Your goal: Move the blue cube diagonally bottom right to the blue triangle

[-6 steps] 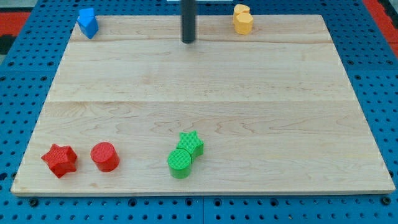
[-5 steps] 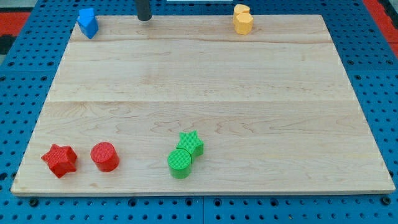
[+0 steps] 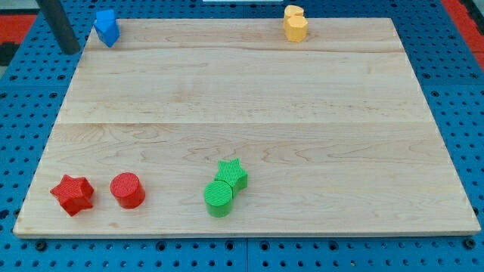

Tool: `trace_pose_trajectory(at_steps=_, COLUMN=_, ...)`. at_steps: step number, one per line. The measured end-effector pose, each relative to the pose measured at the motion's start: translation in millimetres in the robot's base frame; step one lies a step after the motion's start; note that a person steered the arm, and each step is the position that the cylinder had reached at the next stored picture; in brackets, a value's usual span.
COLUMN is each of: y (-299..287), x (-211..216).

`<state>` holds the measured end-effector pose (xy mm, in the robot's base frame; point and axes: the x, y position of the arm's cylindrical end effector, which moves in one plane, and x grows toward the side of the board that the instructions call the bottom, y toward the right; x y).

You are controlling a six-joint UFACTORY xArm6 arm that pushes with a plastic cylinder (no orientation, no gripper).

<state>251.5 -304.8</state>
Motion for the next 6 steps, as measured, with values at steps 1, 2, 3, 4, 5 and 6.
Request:
trace_pose_trajectory(at_steps=1, y=7.0, x=-60.5)
trace_pose_trajectory(at_steps=2, y=80.1, x=-60.5)
trace_pose_trajectory(at_steps=3, y=147.3, x=-59.3)
trace_pose_trajectory(at_steps=4, y=153.8, x=-59.9)
trace_pose_trajectory(at_steps=5, y=253.6, x=-58.5)
trace_pose_trajectory(at_steps=6, y=308.4, x=-47.6)
